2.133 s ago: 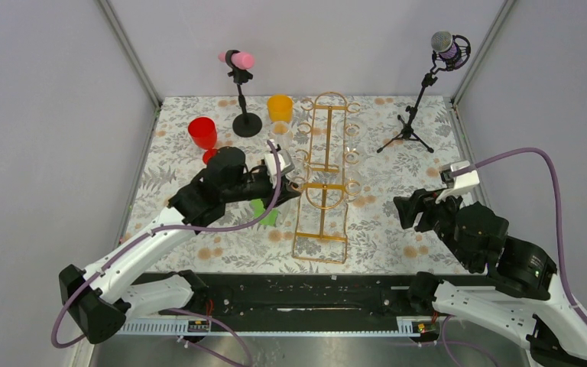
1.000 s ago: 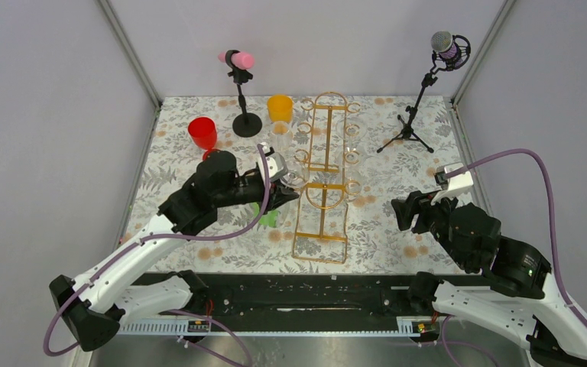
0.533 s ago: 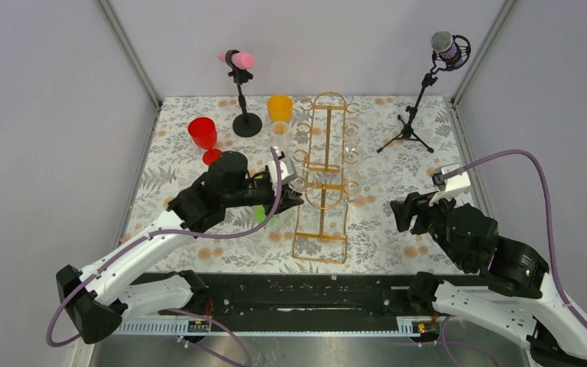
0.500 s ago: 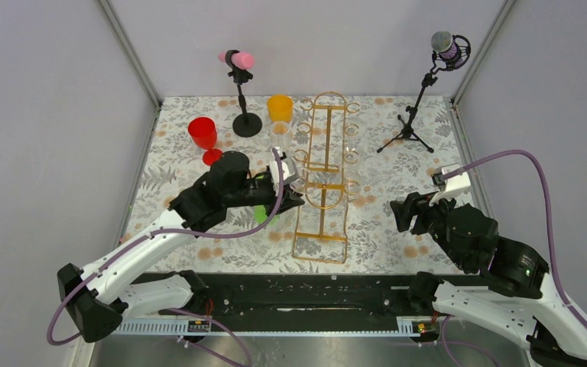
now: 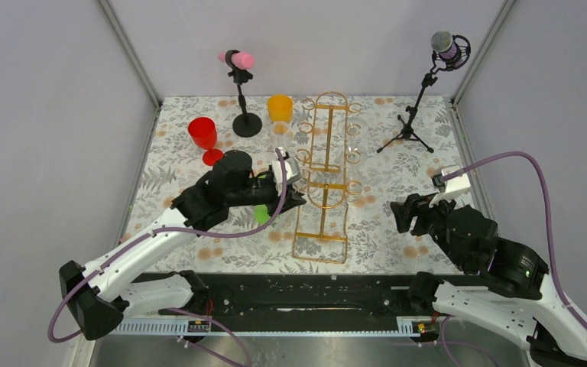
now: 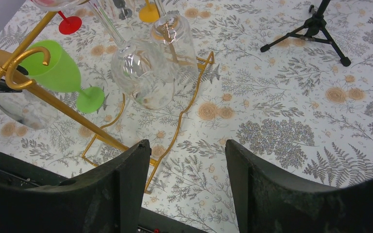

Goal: Place the wine glass upside down on the wine glass rack
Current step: Turn the wine glass upside down at the wine rack.

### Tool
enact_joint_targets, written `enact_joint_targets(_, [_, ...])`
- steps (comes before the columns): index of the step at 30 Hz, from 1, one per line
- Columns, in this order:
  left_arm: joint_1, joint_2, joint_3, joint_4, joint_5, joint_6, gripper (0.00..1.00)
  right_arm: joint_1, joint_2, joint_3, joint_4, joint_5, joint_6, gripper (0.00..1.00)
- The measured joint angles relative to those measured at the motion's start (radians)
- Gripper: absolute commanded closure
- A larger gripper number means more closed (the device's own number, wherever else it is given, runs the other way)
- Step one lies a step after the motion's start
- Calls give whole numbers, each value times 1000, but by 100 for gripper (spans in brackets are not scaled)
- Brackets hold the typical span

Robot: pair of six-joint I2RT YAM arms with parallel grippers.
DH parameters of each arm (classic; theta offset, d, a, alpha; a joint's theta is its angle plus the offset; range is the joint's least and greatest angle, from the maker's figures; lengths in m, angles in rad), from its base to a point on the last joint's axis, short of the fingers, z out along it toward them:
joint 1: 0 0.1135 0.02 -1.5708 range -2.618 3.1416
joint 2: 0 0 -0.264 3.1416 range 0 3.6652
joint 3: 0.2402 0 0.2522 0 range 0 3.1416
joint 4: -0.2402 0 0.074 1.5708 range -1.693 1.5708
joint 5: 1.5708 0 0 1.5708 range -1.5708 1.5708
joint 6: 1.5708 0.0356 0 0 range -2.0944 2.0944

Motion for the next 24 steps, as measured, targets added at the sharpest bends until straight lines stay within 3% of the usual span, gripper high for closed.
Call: enact_joint_targets(24, [-1,-9,-22,13,-41,-10,41,0,-10,-8,0,-2,1,34])
